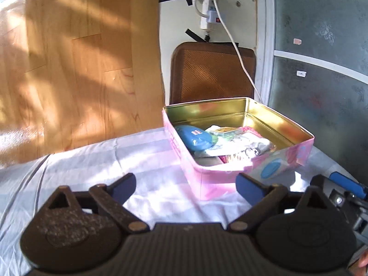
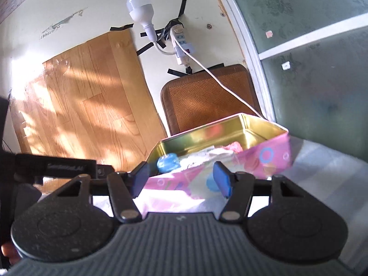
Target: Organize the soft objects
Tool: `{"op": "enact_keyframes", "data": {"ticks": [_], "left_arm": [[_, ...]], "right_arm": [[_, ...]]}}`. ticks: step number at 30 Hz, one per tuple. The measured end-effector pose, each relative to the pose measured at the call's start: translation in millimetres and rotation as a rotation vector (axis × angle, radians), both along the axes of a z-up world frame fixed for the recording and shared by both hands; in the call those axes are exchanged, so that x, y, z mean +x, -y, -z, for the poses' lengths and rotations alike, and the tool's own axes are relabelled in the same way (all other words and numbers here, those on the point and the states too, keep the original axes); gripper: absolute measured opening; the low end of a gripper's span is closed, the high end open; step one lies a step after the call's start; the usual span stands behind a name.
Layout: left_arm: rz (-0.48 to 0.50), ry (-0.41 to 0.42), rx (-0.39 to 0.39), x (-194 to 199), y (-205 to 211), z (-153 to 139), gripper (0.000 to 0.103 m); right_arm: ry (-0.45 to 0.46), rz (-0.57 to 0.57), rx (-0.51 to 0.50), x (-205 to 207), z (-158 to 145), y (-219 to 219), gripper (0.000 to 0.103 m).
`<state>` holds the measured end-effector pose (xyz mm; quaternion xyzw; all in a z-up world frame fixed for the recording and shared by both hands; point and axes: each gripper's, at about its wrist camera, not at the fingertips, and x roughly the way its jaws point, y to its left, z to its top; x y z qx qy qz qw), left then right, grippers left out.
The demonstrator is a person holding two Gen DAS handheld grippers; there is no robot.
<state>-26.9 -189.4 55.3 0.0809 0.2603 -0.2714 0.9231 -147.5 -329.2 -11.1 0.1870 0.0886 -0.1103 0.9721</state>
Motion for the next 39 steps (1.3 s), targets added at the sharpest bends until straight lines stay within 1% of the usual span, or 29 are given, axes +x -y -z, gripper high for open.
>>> {"op": "enact_keyframes", "data": {"ticks": [3, 6, 9, 10, 11, 14, 16, 18, 20, 23, 26, 28, 30, 34, 39], "left_arm": [[-0.036, 0.012, 0.010, -24, -20, 6, 0.103], [-0.042, 0.003, 0.033, -45, -33, 12, 0.103], [-0.068, 0.019, 0.044, -67, -44, 15, 0.103], [-0.077, 0.029, 0.044, -73, -48, 15, 0.103], [-0.088, 0.034, 0.042, -80, -52, 15, 0.103], [-0.108, 0.005, 0.032, -92, -63, 16, 0.103], [-0.124, -0.023, 0.030, -97, -67, 17, 0.103], [-0.145, -0.030, 0.024, -104, -73, 19, 0.103], [-0.153, -0.017, 0.034, -110, -75, 19, 0.103], [-0.166, 0.017, 0.070, -115, -75, 19, 0.103], [-0.189, 0.045, 0.100, -118, -73, 17, 0.103], [-0.182, 0.054, 0.089, -120, -73, 17, 0.103], [-0.173, 0.046, 0.081, -120, -73, 19, 0.103], [-0.156, 0.052, 0.110, -122, -64, 23, 0.103], [-0.132, 0.049, 0.130, -126, -54, 28, 0.103]], "right_arm": [[-0.024, 0.000, -0.003, -15, 1, -18, 0.065], [-0.051, -0.018, 0.017, -26, 2, -31, 0.067], [-0.058, -0.031, 0.059, -37, 0, -38, 0.079], [-0.057, -0.034, 0.074, -41, -2, -41, 0.086], [-0.053, -0.037, 0.088, -46, -2, -43, 0.089], [-0.059, -0.060, 0.108, -57, -2, -51, 0.092], [-0.058, -0.083, 0.110, -63, -1, -56, 0.093], [-0.059, -0.088, 0.109, -66, 1, -60, 0.093], [-0.051, -0.081, 0.114, -66, 3, -63, 0.094], [-0.040, -0.068, 0.131, -62, 4, -62, 0.094], [-0.025, -0.041, 0.126, -65, 3, -60, 0.094], [-0.014, -0.024, 0.111, -69, 2, -58, 0.094], [0.000, -0.004, 0.096, -73, 1, -56, 0.093], [0.022, 0.031, 0.085, -77, 1, -55, 0.094], [0.013, 0.032, 0.095, -77, 3, -51, 0.094]]}}
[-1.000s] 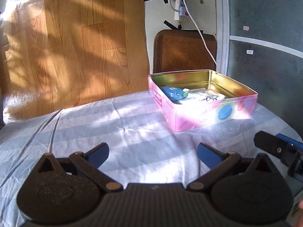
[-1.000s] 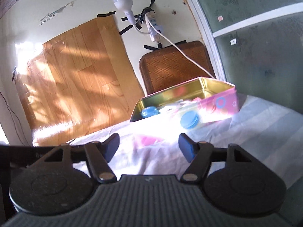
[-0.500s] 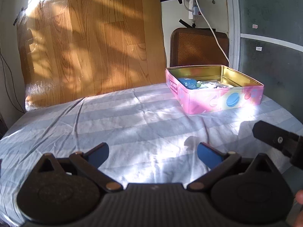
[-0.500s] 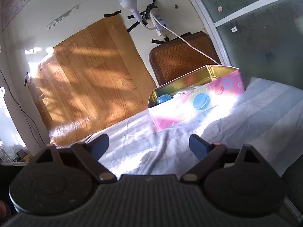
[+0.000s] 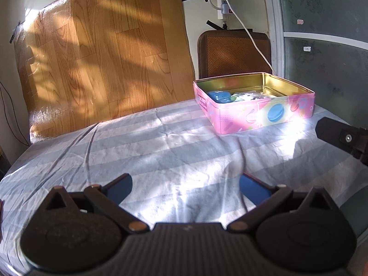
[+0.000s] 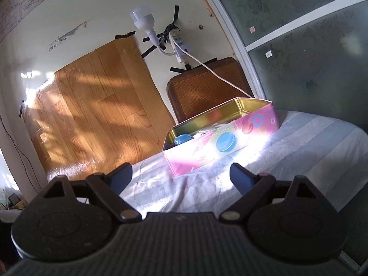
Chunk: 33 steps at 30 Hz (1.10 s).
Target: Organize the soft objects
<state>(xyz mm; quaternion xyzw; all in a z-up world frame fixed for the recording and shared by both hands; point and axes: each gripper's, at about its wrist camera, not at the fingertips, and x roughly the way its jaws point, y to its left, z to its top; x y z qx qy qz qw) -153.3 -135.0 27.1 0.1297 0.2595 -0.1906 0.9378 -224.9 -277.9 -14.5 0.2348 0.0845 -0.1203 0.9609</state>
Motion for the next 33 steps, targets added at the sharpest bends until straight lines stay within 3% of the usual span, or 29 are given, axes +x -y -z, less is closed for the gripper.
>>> {"op": "enact_keyframes", "data": {"ticks": [14, 33], "left_arm": [[0.072, -0.011, 0.072, -8, 20, 12, 0.103], [0.091, -0.074, 0.049, -4, 13, 19, 0.103]], "right_arm": [[0.000, 0.027, 0.016, -6, 2, 2, 0.094], [0.001, 0.039, -0.015, -7, 1, -6, 0.094]]}}
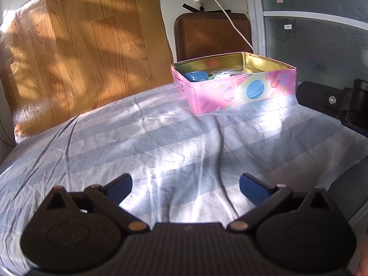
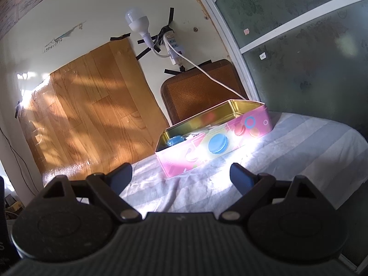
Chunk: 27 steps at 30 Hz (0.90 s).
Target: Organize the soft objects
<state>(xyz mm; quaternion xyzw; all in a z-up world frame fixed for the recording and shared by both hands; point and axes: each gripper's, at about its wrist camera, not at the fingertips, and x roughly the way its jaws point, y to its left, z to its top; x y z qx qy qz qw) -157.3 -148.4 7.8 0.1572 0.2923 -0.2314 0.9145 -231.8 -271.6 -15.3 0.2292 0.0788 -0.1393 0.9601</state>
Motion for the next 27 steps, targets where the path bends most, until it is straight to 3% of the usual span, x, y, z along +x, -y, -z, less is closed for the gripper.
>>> {"op": "enact_keyframes", "data": {"ticks": [7, 17, 27], "left_arm": [[0.019, -0.024, -0.049, 0, -4, -2, 0.103], [0.064, -0.079, -0.036, 11, 9, 13, 0.103], [0.041, -0.122, -0.055, 43, 15, 19, 0.103]], "right_arm": [[0.001, 0.007, -0.030, 0, -1, -5, 0.094], [-0.046, 0.041, -0.043, 7, 8, 4, 0.094], [-0.085, 0.073, -0.077, 29, 15, 9, 0.094]]}}
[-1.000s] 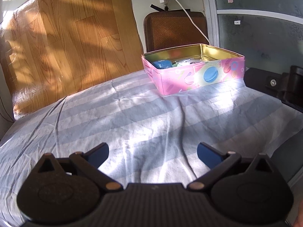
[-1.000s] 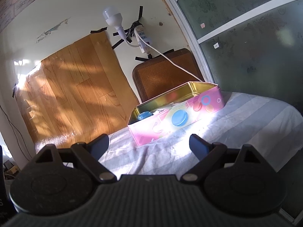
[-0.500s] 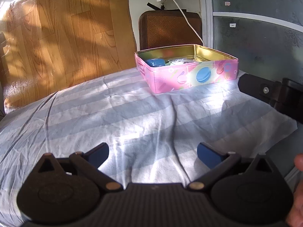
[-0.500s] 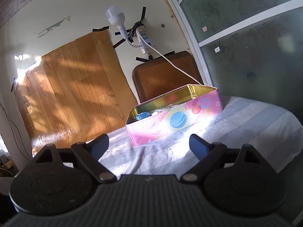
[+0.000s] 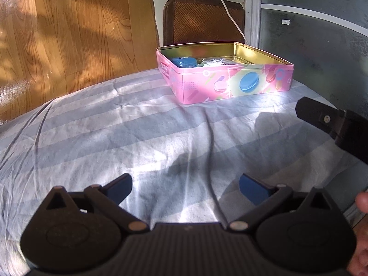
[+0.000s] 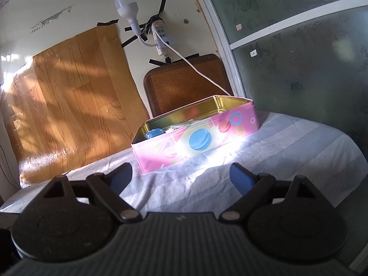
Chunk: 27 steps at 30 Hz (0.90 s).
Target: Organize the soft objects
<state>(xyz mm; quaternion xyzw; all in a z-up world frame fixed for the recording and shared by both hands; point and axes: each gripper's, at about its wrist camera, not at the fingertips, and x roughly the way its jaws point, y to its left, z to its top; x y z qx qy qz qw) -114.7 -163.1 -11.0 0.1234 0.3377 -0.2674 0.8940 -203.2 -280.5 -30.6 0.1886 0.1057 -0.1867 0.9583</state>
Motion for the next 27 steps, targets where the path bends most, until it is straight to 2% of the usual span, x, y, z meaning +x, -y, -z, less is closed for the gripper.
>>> {"op": "enact_keyframes", "data": {"ticks": [11, 16, 23, 27], "left_arm": [[-0.079, 0.021, 0.021, 33, -7, 4, 0.103], [-0.102, 0.050, 0.027, 45, -9, 4, 0.103], [-0.112, 0.043, 0.027, 60, -8, 11, 0.103], [-0.113, 0.008, 0.008, 68, -7, 14, 0.103]], "right_arm": [[0.023, 0.000, -0.096, 19, -1, -13, 0.094], [0.001, -0.014, -0.121, 31, 2, -17, 0.094], [-0.039, -0.032, -0.122, 48, 11, -16, 0.094], [-0.060, -0.039, -0.127, 51, 14, -14, 0.094]]}}
